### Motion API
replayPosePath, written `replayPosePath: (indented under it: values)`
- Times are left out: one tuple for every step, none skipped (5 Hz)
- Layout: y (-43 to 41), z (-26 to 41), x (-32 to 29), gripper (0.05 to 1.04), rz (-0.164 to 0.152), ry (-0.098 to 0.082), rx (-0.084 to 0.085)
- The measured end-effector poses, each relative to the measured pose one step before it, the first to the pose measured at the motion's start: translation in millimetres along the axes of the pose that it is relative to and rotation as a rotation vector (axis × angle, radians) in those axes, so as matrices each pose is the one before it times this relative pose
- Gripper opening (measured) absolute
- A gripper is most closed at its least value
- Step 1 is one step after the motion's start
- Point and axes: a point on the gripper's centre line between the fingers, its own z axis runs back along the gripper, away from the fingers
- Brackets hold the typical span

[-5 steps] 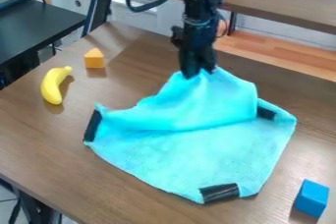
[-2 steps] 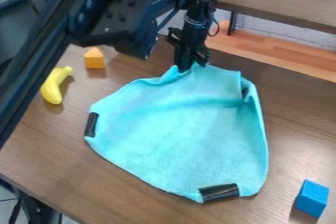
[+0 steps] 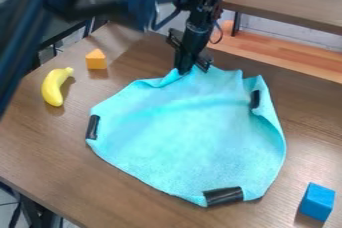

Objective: Unfold the cloth from bottom right to left top

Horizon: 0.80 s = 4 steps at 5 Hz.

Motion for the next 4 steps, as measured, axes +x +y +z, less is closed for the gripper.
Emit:
replayPosePath:
  values:
    - [12.06,39.8,6.18,0.064,0.031,-0.1313,0.0139]
    - [14.24,6.83,0.41,0.08,0.0467,-0.023,-0.0234]
    - [6.42,2.58,5.45,0.227,-0.0325,-0.028,-0.0191]
    - [-3.13,-9.78,0.37,0.487,-0.0309,0.0285,-0.0167]
